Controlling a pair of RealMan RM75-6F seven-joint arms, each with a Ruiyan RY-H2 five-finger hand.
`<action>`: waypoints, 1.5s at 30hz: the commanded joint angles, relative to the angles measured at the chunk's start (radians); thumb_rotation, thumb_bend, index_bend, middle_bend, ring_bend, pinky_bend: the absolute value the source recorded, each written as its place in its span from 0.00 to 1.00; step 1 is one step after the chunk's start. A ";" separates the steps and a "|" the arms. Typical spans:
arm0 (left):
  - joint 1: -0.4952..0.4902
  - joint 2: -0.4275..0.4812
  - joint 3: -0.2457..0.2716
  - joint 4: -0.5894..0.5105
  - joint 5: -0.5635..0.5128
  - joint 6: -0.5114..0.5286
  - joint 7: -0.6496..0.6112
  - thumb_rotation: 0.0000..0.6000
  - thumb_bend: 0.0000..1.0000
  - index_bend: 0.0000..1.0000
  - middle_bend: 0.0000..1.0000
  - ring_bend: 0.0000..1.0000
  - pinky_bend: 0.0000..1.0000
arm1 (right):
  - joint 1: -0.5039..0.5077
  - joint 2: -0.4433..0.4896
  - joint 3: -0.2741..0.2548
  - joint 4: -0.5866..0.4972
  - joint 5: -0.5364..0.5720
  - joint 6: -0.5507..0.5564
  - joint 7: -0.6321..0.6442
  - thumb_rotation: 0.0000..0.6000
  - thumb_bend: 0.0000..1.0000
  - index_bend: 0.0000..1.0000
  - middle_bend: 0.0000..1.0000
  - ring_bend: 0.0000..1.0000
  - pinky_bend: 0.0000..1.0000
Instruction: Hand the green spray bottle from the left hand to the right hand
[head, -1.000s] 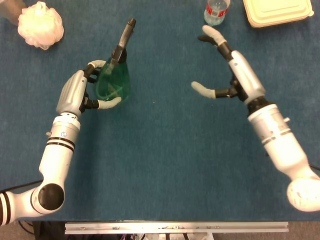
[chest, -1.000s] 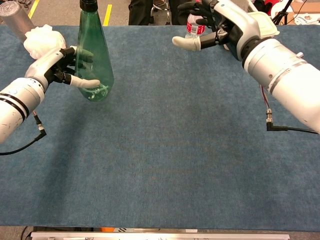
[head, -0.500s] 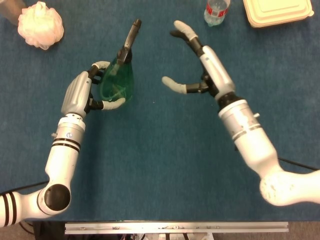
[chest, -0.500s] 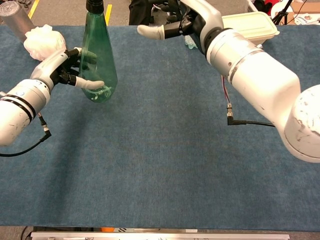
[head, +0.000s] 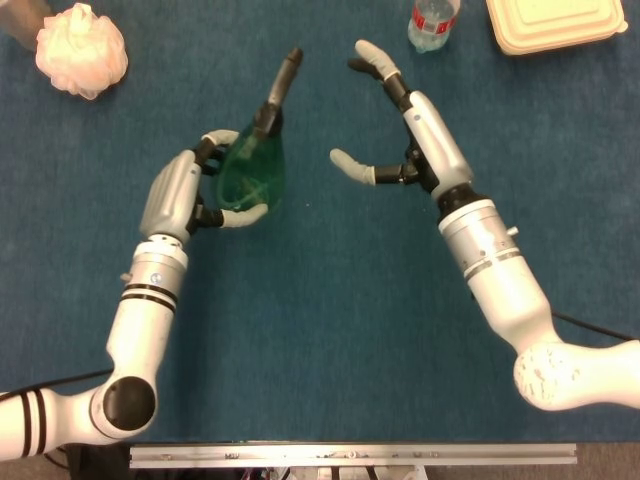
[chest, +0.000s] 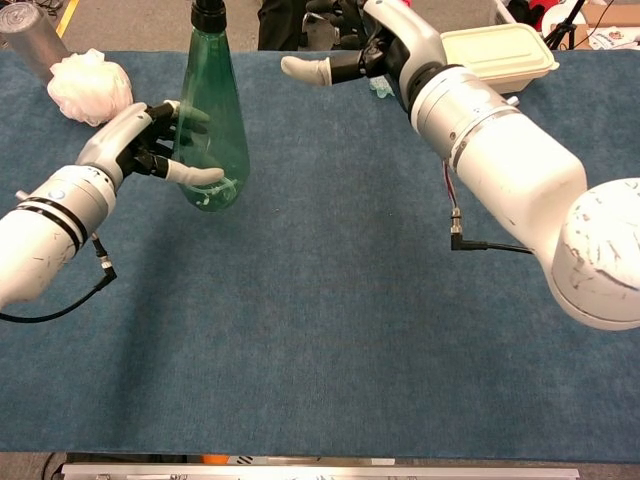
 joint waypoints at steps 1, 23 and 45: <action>-0.011 -0.022 0.000 0.003 -0.002 0.006 0.018 1.00 0.17 0.23 0.32 0.26 0.40 | -0.005 0.004 0.003 -0.002 -0.005 0.000 0.005 1.00 0.22 0.04 0.12 0.00 0.02; -0.080 -0.147 -0.074 0.057 -0.097 0.051 0.117 1.00 0.17 0.22 0.32 0.26 0.40 | 0.052 -0.154 0.041 0.097 0.008 0.088 -0.035 1.00 0.22 0.00 0.09 0.00 0.02; -0.082 -0.151 -0.091 0.069 -0.121 0.031 0.121 1.00 0.17 0.21 0.32 0.26 0.40 | 0.077 -0.249 0.104 0.168 -0.015 0.106 -0.046 1.00 0.28 0.00 0.09 0.00 0.02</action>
